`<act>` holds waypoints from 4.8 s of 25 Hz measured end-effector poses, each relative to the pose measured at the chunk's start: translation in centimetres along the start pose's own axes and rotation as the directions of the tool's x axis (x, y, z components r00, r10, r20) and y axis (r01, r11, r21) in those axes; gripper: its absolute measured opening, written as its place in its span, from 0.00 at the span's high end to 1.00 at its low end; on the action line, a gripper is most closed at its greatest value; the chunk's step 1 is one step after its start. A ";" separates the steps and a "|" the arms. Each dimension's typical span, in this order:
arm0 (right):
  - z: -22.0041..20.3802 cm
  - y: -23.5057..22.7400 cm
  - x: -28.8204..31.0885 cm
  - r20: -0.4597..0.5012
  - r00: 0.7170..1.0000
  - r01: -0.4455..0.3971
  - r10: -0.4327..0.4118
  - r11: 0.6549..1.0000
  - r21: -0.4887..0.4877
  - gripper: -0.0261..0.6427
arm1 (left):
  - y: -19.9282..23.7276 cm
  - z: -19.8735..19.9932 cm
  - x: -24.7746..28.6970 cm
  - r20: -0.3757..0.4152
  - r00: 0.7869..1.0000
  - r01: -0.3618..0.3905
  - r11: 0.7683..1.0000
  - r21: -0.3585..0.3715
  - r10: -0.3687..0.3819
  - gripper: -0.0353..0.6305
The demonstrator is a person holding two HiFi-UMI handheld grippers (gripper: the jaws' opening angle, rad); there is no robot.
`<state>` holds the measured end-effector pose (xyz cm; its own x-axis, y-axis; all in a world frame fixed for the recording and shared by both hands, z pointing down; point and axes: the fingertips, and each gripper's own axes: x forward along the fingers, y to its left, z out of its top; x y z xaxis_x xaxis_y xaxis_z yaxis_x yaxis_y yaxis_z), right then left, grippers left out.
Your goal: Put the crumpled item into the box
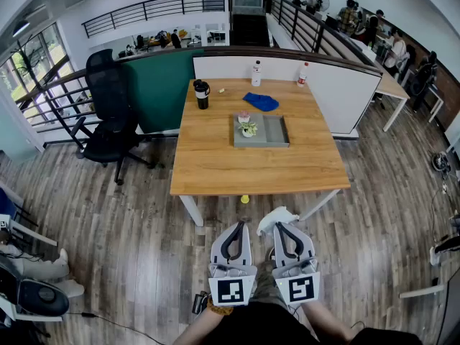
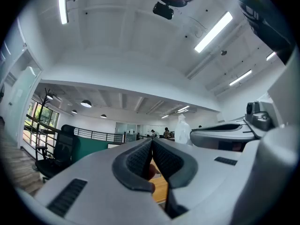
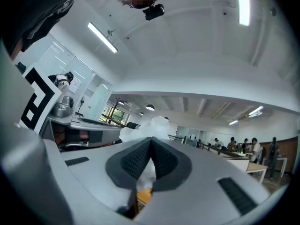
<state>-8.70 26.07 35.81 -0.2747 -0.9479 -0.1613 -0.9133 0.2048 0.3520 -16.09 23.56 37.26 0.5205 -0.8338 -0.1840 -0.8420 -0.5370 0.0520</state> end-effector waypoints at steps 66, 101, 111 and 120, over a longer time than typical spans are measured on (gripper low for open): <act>-6.2 -9.9 9.4 -0.045 0.997 -0.066 0.068 0.997 0.045 0.95 | -0.2 -2.1 13.8 0.027 0.996 -0.086 0.996 0.020 0.085 0.91; -11.1 -21.0 12.0 -0.055 0.997 -0.045 0.052 0.992 0.119 0.95 | -7.4 -4.2 23.8 -0.034 0.997 -0.074 0.996 0.049 0.076 0.91; -13.4 -27.3 11.4 -0.055 0.998 0.010 -0.003 0.992 0.124 0.95 | -11.9 -6.3 28.2 -0.048 0.998 -0.041 0.999 0.027 0.042 0.91; -16.0 -31.1 10.3 -0.106 0.994 0.050 -0.035 0.989 0.142 0.95 | -13.9 -7.3 31.4 -0.049 0.998 -0.025 1.000 0.006 0.026 0.91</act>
<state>21.70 6.01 37.98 -0.2093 -0.9750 -0.0751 -0.9593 0.1898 0.2093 13.03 3.93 37.95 0.5051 -0.8526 -0.1340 -0.8557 -0.5149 0.0506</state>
